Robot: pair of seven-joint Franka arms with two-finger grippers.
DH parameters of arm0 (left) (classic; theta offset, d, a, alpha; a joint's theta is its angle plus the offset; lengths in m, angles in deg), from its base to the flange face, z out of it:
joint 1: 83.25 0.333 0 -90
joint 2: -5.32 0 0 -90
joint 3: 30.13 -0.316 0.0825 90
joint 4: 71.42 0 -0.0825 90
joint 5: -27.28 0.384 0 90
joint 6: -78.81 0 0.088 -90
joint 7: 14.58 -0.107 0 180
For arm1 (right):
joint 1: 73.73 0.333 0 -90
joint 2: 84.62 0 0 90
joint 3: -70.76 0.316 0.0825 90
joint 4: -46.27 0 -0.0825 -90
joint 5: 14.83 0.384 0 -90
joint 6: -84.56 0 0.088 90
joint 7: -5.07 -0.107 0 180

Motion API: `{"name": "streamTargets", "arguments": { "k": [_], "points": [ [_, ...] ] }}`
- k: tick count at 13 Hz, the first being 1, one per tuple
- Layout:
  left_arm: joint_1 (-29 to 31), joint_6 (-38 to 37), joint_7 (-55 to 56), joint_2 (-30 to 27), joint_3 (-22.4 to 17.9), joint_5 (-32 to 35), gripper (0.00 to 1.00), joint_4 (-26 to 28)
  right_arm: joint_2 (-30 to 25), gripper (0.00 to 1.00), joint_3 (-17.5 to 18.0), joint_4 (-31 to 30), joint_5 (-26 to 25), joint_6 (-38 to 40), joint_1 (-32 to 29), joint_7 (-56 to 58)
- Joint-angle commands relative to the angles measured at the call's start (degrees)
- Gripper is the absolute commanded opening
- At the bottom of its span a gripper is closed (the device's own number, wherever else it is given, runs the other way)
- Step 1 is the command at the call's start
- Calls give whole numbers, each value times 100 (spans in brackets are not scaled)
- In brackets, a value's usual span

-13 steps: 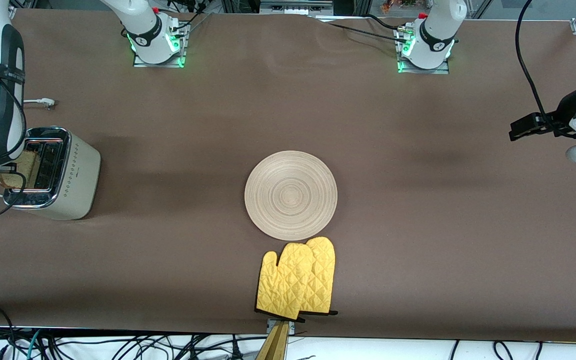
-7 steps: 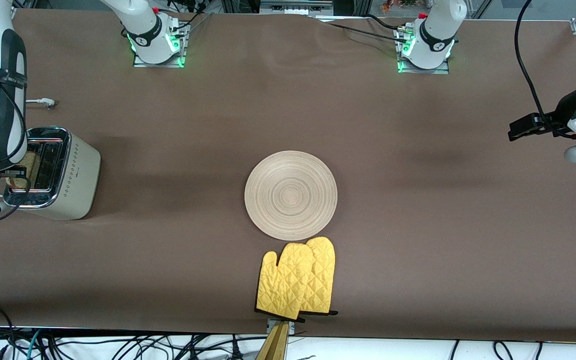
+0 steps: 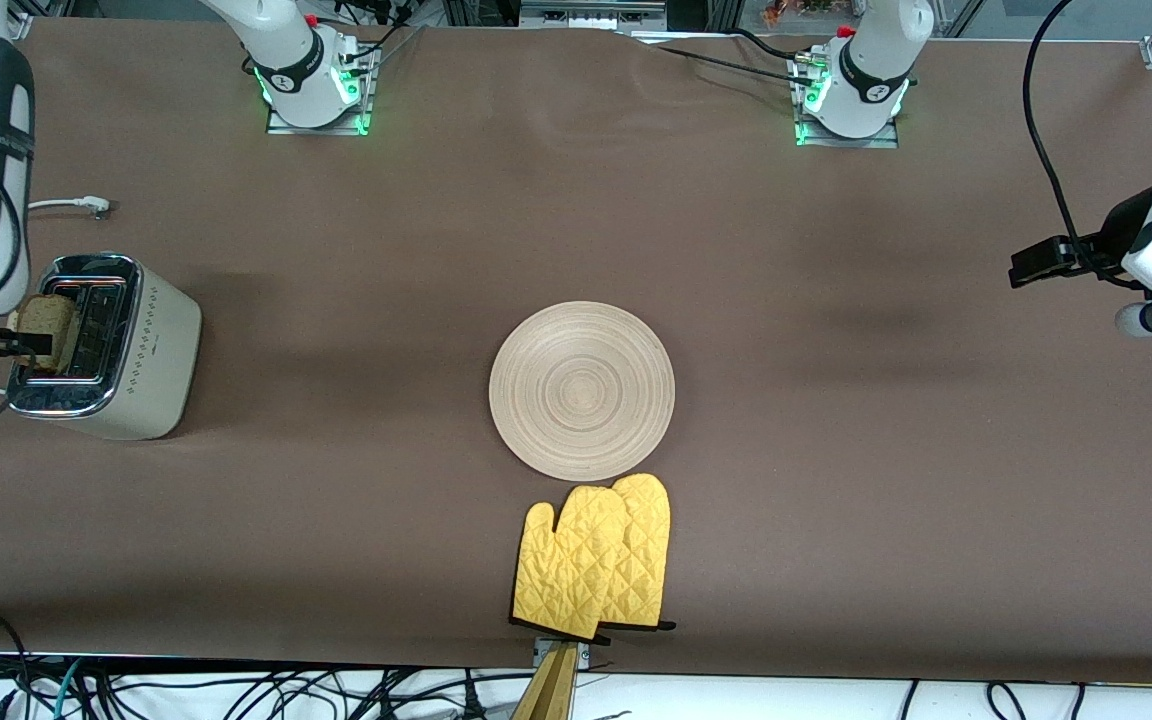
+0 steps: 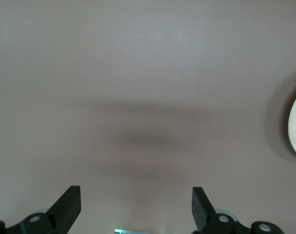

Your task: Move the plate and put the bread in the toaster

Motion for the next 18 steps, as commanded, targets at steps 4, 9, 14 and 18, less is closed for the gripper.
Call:
{"name": "streamTargets", "arguments": {
  "k": [4,9,14,18],
  "points": [
    [-11,-46,-19,-22,-6,75,100,-14,-768,100,183,-33,311,588,243,146],
    [24,-46,-19,-49,21,66,100,-14,-1112,100,597,-33,996,825,341,120],
    [360,-37,42,-171,401,101,100,-5,-1181,100,772,-33,1024,843,490,23],
    [-266,-37,42,-172,-261,84,100,-5,-1462,100,1430,-130,988,843,315,-1162]
  ]
}}
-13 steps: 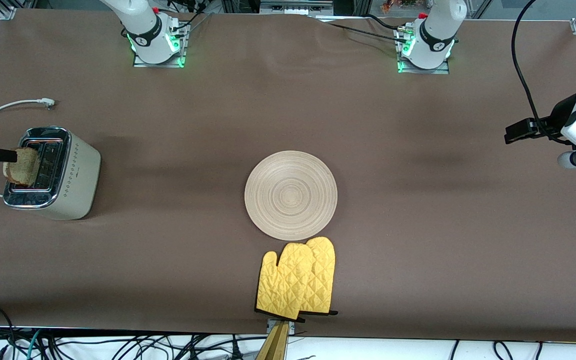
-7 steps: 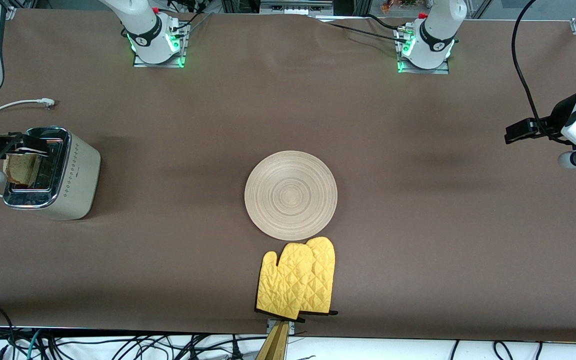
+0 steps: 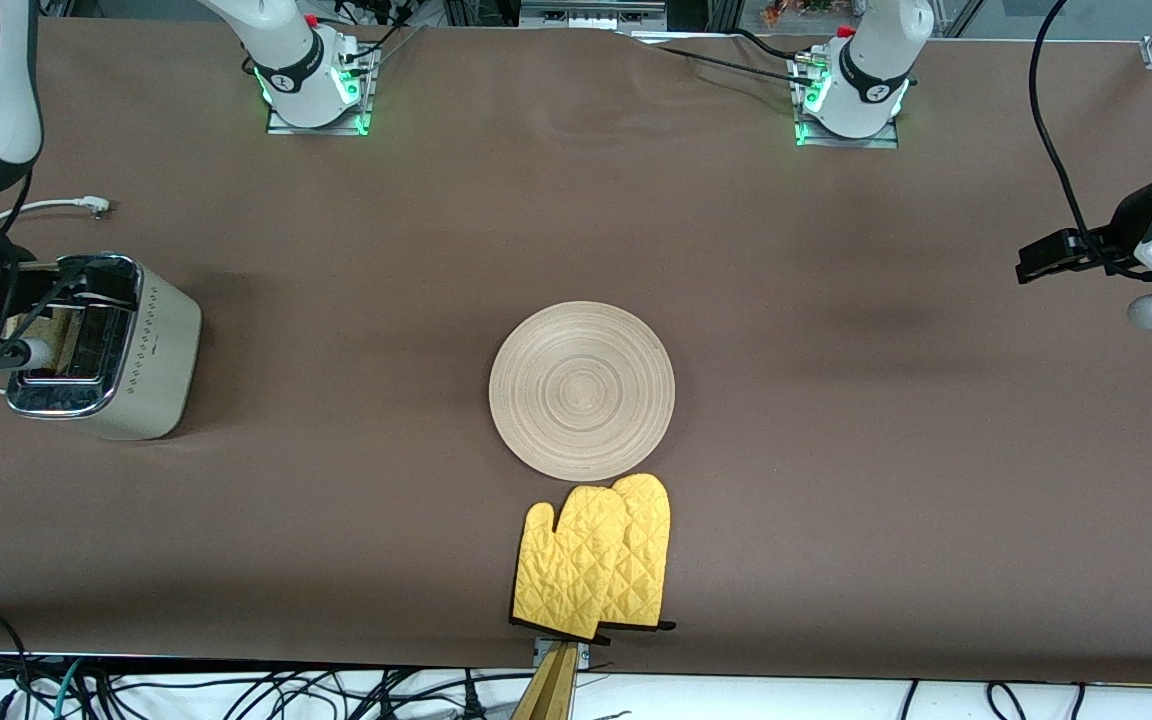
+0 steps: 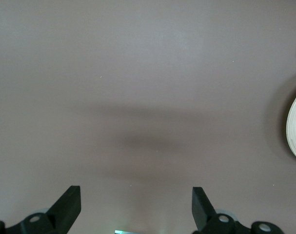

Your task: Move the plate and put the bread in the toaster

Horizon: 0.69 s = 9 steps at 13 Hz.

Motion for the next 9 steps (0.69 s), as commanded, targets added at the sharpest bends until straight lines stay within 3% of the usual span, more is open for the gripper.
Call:
{"name": "streamTargets", "arguments": {
  "k": [1,2,3,9],
  "points": [
    [-154,-37,37,-74,-118,75,100,9,-414,100,655,-331,25,57,-359,-433],
    [-154,-37,37,-74,-92,75,100,9,-563,100,1024,-524,-1,-22,-605,-451],
    [-120,-37,37,-74,-65,66,100,9,-617,100,1176,-578,-27,-23,-711,-451],
    [-128,-37,37,-65,-74,57,100,9,-915,100,1160,-517,-10,-400,-1125,-390]
  ]
}}
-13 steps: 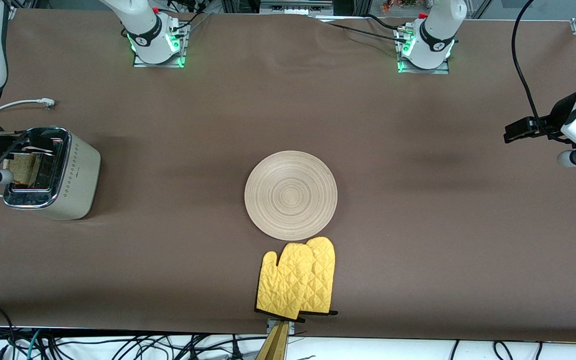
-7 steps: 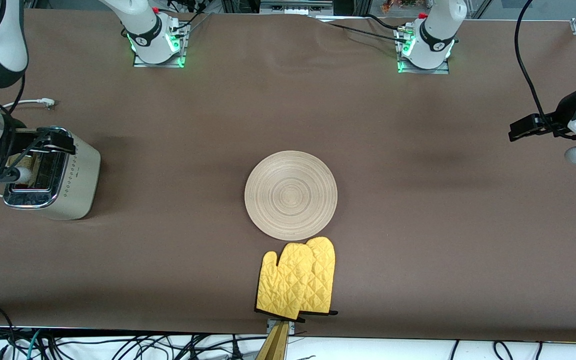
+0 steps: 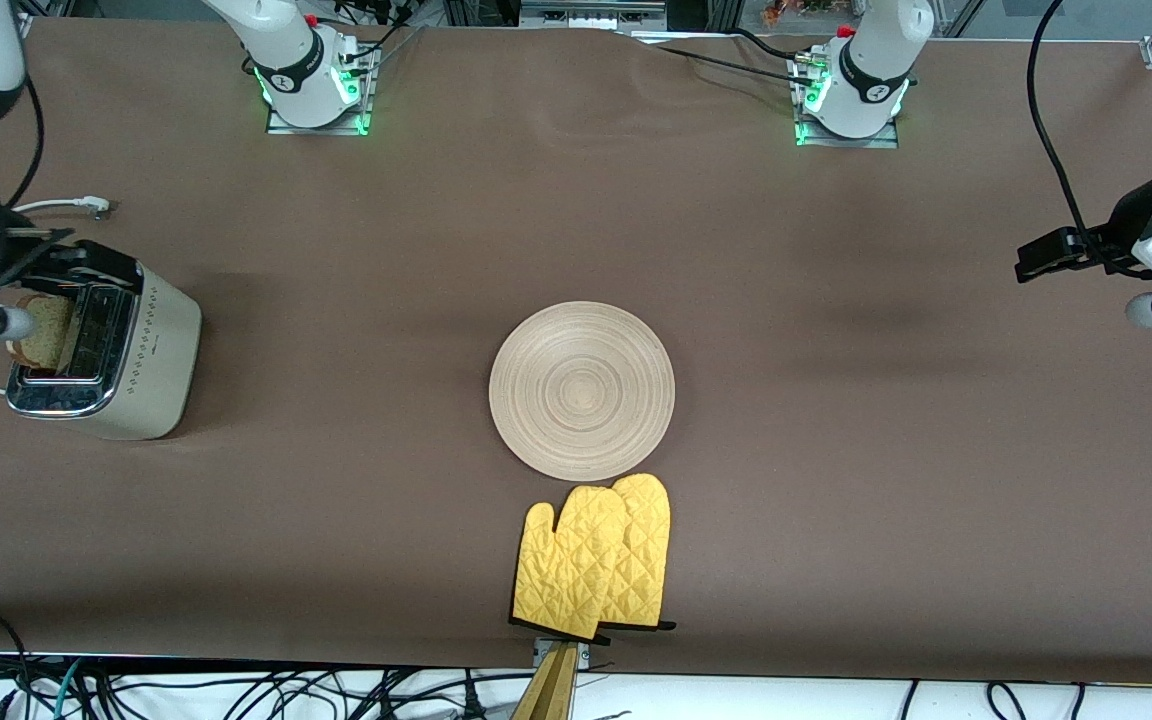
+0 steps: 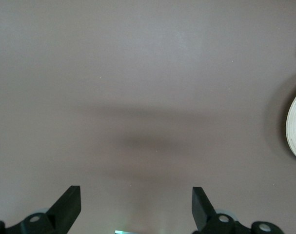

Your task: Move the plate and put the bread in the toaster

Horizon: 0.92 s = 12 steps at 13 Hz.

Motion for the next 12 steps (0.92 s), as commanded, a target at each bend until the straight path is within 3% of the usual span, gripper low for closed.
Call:
{"name": "streamTargets", "arguments": {
  "k": [1,12],
  "points": [
    [-60,-37,37,-61,-33,57,100,9,-450,100,113,-215,-2,-108,-116,34],
    [-43,499,37,-53,-24,49,100,123,-363,100,104,-189,-222,-46,-309,43]
  ]
}}
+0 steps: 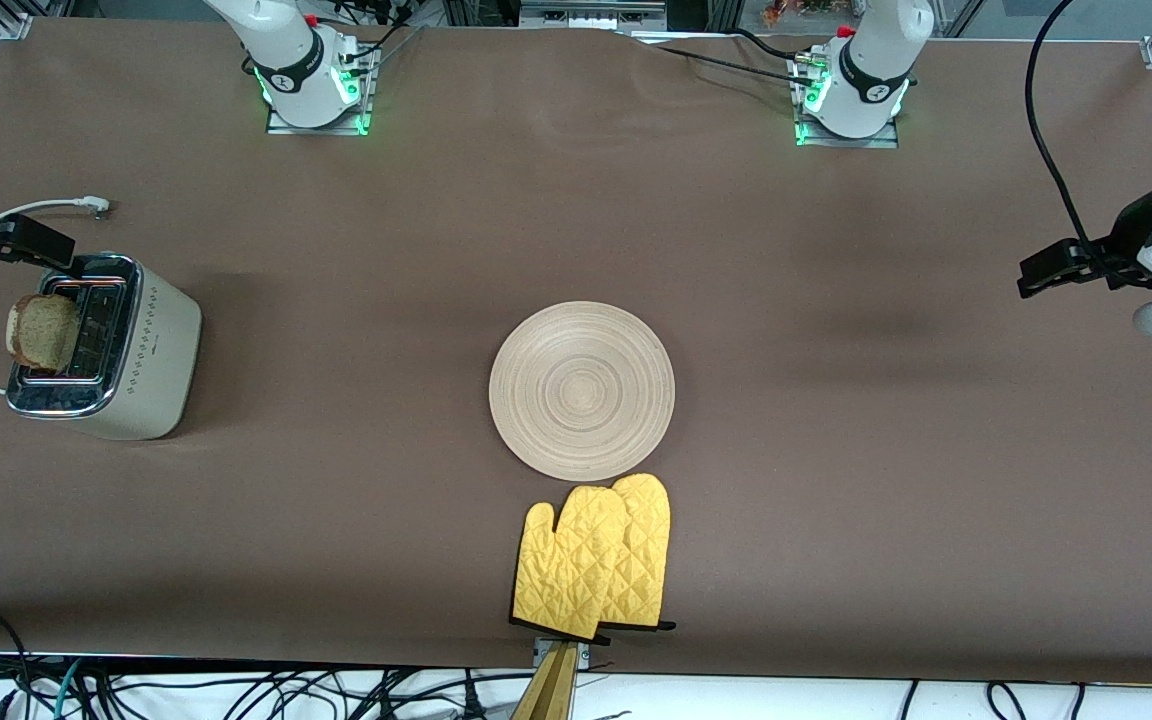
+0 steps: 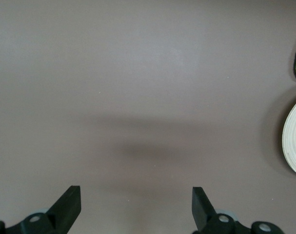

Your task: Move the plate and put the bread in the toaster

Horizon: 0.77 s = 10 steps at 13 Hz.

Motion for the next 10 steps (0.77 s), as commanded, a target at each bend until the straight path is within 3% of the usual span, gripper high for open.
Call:
{"name": "streamTargets", "arguments": {
  "k": [1,10],
  "points": [
    [-43,84,29,-64,-24,48,100,79,-31,100,75,-33,-77,-7,-82,41],
    [-34,75,37,-64,-24,48,100,79,22,100,75,-24,-217,-42,-126,24]
  ]
}}
